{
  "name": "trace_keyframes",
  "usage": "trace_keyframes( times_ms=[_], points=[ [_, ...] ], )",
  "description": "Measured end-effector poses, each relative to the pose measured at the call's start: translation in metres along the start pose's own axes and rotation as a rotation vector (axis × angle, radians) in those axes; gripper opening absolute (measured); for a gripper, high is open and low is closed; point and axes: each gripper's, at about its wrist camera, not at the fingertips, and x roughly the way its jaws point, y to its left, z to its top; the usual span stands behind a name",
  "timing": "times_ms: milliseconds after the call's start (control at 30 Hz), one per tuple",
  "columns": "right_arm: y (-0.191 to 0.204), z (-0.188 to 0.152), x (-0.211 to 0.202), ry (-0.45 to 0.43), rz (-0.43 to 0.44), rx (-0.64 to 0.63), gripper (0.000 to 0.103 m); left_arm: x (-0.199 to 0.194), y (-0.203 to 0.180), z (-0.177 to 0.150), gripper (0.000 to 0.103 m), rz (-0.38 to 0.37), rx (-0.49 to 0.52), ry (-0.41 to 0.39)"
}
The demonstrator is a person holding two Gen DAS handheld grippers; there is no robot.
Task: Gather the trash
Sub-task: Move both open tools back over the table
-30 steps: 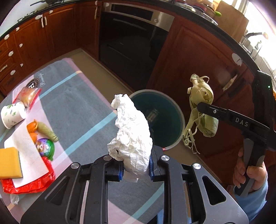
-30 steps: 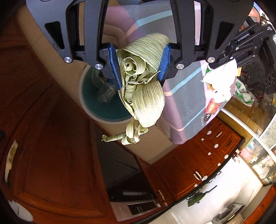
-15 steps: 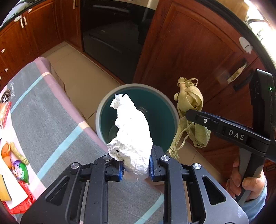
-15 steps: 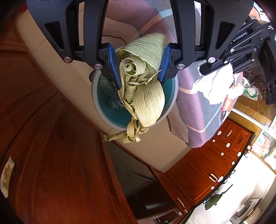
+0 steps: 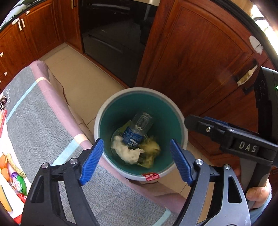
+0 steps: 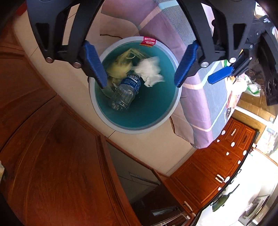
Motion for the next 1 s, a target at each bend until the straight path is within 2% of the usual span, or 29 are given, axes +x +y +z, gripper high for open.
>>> trace_keyframes(
  times_ms=[67, 300, 633, 1000],
  points=[
    [0.0, 0.0, 0.0, 0.003, -0.008, 0.013, 0.08, -0.001, 0.004, -0.001, 0.089, 0.001, -0.008, -0.002],
    [0.0, -0.002, 0.003, 0.026, -0.028, 0.037, 0.086, -0.004, 0.016, -0.009, 0.095, 0.0, -0.047, 0.001],
    [0.024, -0.014, 0.004, 0.046, -0.028, 0.014, 0.086, -0.024, 0.03, -0.034, 0.096, 0.005, -0.087, -0.008],
    [0.075, -0.043, -0.011, 0.046, -0.013, -0.071, 0.086, -0.077, 0.071, -0.084, 0.097, 0.048, -0.175, -0.062]
  ],
)
